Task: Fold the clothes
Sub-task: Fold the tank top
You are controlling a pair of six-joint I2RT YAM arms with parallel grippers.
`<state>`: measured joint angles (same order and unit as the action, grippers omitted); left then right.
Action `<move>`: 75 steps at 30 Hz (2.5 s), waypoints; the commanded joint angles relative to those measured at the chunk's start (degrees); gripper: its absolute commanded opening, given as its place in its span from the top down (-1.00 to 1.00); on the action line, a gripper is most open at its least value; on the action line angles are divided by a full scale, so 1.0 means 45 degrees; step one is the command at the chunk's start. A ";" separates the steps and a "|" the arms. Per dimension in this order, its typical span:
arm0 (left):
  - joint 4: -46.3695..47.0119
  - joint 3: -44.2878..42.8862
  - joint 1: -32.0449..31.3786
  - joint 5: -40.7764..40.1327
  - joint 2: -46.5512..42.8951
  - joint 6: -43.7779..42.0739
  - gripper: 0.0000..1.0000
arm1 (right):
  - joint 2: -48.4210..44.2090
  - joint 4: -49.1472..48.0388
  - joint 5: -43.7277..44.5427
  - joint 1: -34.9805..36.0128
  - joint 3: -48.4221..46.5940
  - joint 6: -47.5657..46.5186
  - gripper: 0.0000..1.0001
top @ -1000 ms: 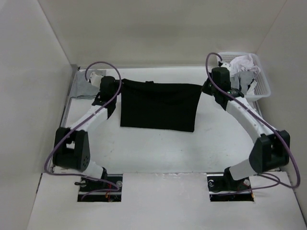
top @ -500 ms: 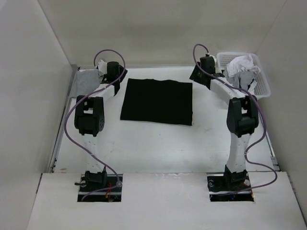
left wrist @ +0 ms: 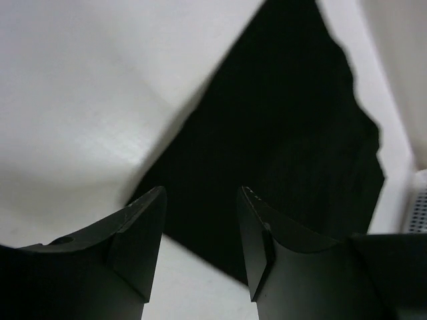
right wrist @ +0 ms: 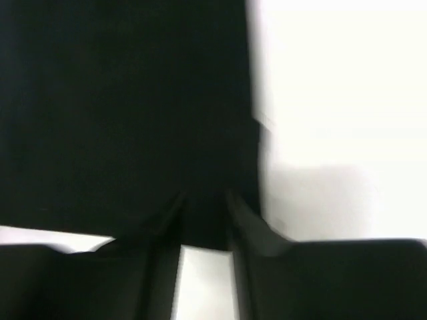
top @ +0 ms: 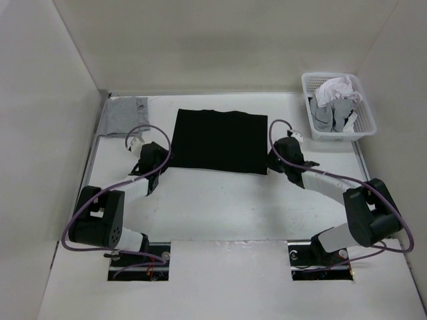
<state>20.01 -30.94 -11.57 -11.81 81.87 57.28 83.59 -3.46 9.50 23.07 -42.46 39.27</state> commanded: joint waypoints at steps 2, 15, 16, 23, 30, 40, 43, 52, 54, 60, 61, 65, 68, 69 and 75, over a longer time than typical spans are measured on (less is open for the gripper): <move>-0.0344 0.0663 0.0452 0.0982 -0.0517 -0.0403 0.09 | -0.0686 -0.1125 0.0273 -0.0156 0.1269 0.0825 0.13; -0.0092 0.0665 0.0668 0.1746 0.1123 -0.0170 0.34 | -0.0471 -0.1574 -0.0353 -0.0157 0.2286 0.1645 0.02; -0.0014 0.0645 0.0687 0.1766 0.1201 -0.0092 0.40 | -0.0393 -0.1574 -0.0372 -0.0156 0.2267 0.1703 0.04; 0.0455 0.0898 0.0648 0.1434 0.0988 0.0241 0.70 | 0.0037 -0.1574 -0.0138 0.0000 0.2111 0.2289 0.19; 0.1158 0.1211 0.0727 0.1356 0.0792 0.0397 0.85 | 0.0388 -0.1593 -0.0235 0.0195 0.2013 0.2660 0.47; 0.2036 0.1503 0.0726 0.1297 0.0696 0.0788 0.99 | 0.0449 -0.2061 -0.0353 0.0351 0.2168 0.2993 0.88; 0.2097 0.1738 0.0863 0.1297 -0.0277 0.0807 1.00 | -0.0642 -0.2414 -0.0061 0.0546 0.2578 0.2916 0.97; -0.3011 0.1195 0.1839 0.2273 -0.8514 0.0028 1.00 | -0.8759 0.3297 0.0915 0.2008 0.2289 0.1295 1.00; -0.4749 0.0357 0.1704 0.2177 -1.0137 -0.0421 1.00 | -1.0558 0.5367 0.1383 0.2691 0.1529 0.1138 1.00; -0.8660 -0.2866 0.1002 0.1377 -1.3346 -0.1536 1.00 | -1.3594 1.0178 0.3666 0.5892 -0.2004 0.1663 1.00; -0.9013 -0.3277 0.0807 0.1221 -1.3523 -0.1633 1.00 | -1.3692 1.0629 0.4096 0.6498 -0.2474 0.1878 1.00; -0.9816 -0.4101 0.0473 0.0810 -1.3837 -0.1829 1.00 | -1.3616 1.1259 0.5387 0.8745 -0.3513 0.2426 1.00; -0.9799 -0.3519 0.0492 0.0769 -1.3429 -0.1850 1.00 | -1.3148 1.0850 0.6090 0.9705 -0.3204 0.2291 1.00; -0.9702 -0.3090 0.0492 0.0828 -1.3137 -0.1752 1.00 | -1.2837 1.0597 0.6363 0.9804 -0.2892 0.2097 1.00; -0.6524 -0.0412 0.0511 0.1062 -0.9782 -0.0991 1.00 | -0.9616 0.6658 0.2060 0.4580 -0.0257 0.0398 1.00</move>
<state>-16.03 -36.82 -9.37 -7.03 30.61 51.37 34.94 35.88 28.25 52.16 -48.80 45.52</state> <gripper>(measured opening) 0.021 0.007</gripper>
